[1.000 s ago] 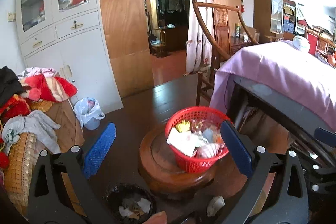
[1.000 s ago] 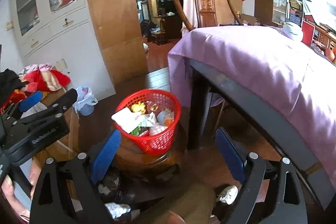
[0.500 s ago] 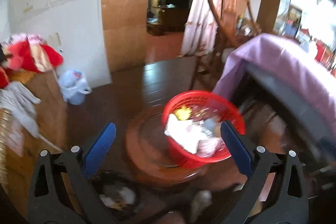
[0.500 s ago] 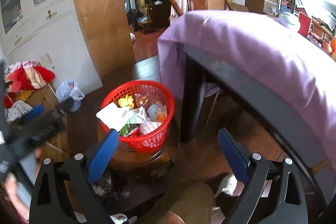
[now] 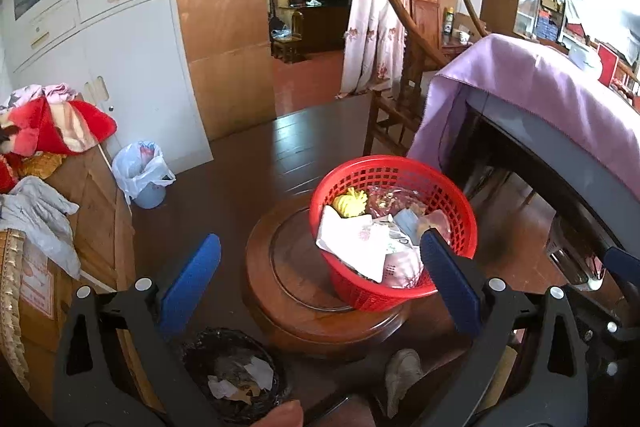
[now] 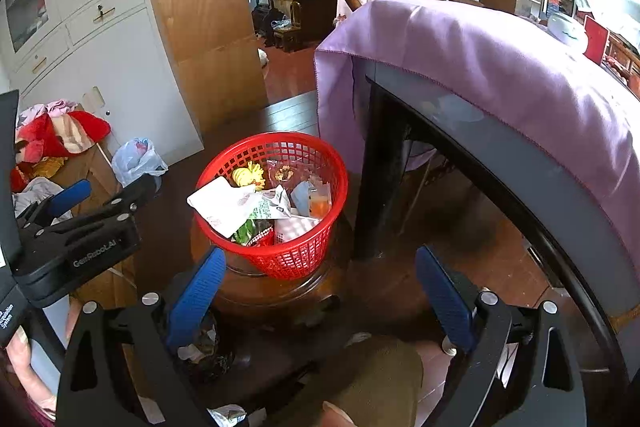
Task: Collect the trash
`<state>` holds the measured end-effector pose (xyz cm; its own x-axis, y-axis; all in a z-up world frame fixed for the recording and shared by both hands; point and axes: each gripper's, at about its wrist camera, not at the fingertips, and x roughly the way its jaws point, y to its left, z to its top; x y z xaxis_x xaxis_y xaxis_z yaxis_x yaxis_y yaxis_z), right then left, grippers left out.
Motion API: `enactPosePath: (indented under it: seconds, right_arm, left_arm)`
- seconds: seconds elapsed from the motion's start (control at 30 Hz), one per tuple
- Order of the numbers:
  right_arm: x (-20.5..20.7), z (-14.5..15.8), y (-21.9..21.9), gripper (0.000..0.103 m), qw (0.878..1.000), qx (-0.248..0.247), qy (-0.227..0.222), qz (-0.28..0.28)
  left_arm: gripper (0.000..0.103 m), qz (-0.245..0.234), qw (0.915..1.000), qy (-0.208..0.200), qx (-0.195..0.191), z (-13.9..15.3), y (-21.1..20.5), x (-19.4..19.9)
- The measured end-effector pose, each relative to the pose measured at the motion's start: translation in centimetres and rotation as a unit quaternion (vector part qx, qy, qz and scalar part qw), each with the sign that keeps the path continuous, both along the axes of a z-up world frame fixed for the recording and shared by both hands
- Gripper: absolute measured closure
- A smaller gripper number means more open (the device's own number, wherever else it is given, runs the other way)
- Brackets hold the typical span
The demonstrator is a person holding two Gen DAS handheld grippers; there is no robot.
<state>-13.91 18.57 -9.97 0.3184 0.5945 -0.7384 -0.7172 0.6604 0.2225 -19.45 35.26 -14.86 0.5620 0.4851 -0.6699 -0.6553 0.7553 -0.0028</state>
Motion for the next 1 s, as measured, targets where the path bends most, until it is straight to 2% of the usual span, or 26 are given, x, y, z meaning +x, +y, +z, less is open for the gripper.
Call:
enactPosePath:
  seconds: [0.13, 0.3, 0.4, 0.53, 0.67, 0.77, 0.8, 1.0]
  right_arm:
    - [1.0, -0.7, 1.4, 0.008, 1.000, -0.013, -0.006, 0.003]
    - [2.1, -1.5, 3.4, 0.008, 1.000, -0.004, 0.004, 0.006]
    - [2.6, -1.9, 4.4, 0.008, 1.000, -0.005, 0.006, 0.005]
    - [3.5, -2.6, 5.2, 0.008, 1.000, -0.025, 0.000, -0.008]
    - [3.8, -3.6, 5.9, 0.008, 0.999, -0.036, 0.005, -0.010]
    - [3.9, -4.1, 6.0, 0.008, 0.999, -0.032, 0.013, -0.009]
    - [3.8, -4.1, 6.0, 0.008, 0.999, -0.030, 0.014, -0.008]
    - [3.2, -3.5, 5.7, 0.008, 1.000, -0.029, -0.007, -0.005]
  left_arm:
    - [0.007, 0.010, 0.9999, 0.007, -0.010, -0.7, 0.8, 0.4]
    - [0.007, 0.030, 0.9990, 0.027, 0.017, -1.7, 1.3, 2.2]
    - [0.007, 0.037, 0.9989, 0.028, -0.004, -2.0, 2.1, 3.5]
    - [0.007, 0.033, 0.9988, 0.038, -0.001, -3.0, 2.4, 3.7]
    - [0.007, 0.037, 0.9972, 0.057, -0.029, -4.8, 3.6, 3.4]
    - [0.007, 0.041, 0.9962, 0.039, -0.067, -4.7, 4.3, 2.7]
    - [0.007, 0.041, 0.9962, 0.034, -0.069, -4.5, 4.3, 2.5]
    - [0.007, 0.031, 0.9982, 0.037, -0.035, -3.7, 3.0, 2.6]
